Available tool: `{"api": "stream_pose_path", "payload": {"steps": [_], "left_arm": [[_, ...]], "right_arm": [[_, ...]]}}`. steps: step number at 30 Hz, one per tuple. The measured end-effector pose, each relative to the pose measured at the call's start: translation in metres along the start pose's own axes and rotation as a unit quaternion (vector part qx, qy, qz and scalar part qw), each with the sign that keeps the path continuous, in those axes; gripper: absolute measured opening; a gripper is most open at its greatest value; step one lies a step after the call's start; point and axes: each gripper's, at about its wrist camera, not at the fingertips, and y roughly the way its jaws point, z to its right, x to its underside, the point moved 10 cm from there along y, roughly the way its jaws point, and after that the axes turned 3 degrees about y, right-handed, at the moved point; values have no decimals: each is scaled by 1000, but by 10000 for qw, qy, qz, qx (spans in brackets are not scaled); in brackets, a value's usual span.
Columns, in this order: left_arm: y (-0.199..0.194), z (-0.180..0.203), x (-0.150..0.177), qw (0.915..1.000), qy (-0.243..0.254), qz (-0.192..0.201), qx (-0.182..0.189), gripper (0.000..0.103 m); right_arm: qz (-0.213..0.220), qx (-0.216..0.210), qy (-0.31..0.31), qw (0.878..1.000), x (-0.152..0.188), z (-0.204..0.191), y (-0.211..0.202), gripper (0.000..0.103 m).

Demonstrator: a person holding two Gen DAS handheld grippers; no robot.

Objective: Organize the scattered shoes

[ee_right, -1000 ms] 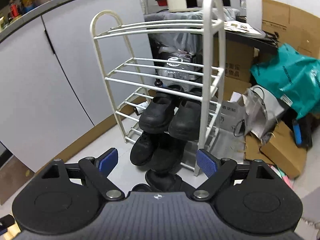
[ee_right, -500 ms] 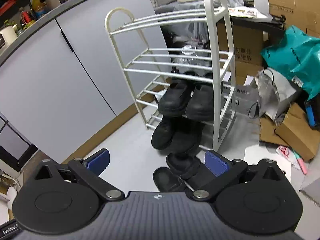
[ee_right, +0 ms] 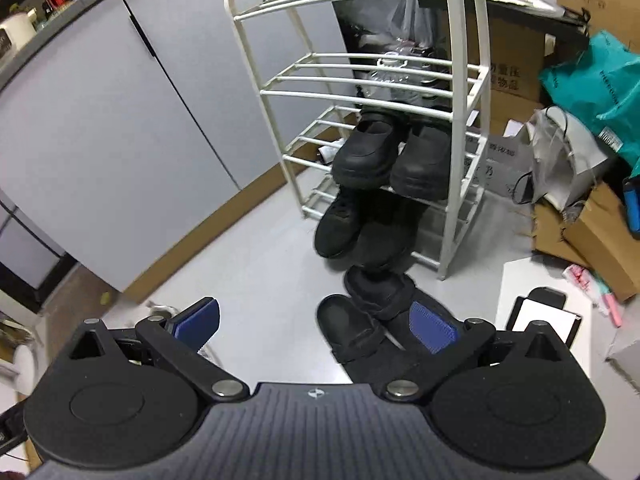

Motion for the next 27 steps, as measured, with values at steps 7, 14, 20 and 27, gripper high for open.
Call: {"api": "stream_pose_path", "payload": {"steps": [7, 14, 20, 27], "left_arm": [[22, -22, 11, 9991, -294, -268, 137, 101], [31, -57, 15, 9959, -776, -450, 64, 101], [28, -65, 13, 9948, -903, -440, 172, 101], [23, -58, 14, 9946, -880, -426, 343, 101]], "right_arm": [[-246, 71, -293, 9992, 15, -21, 17, 103], [-438, 133, -576, 9973, 29, -36, 31, 103], [-549, 73, -699, 9960, 39, -49, 36, 103], [-617, -9, -756, 9952, 46, -61, 36, 103]]}}
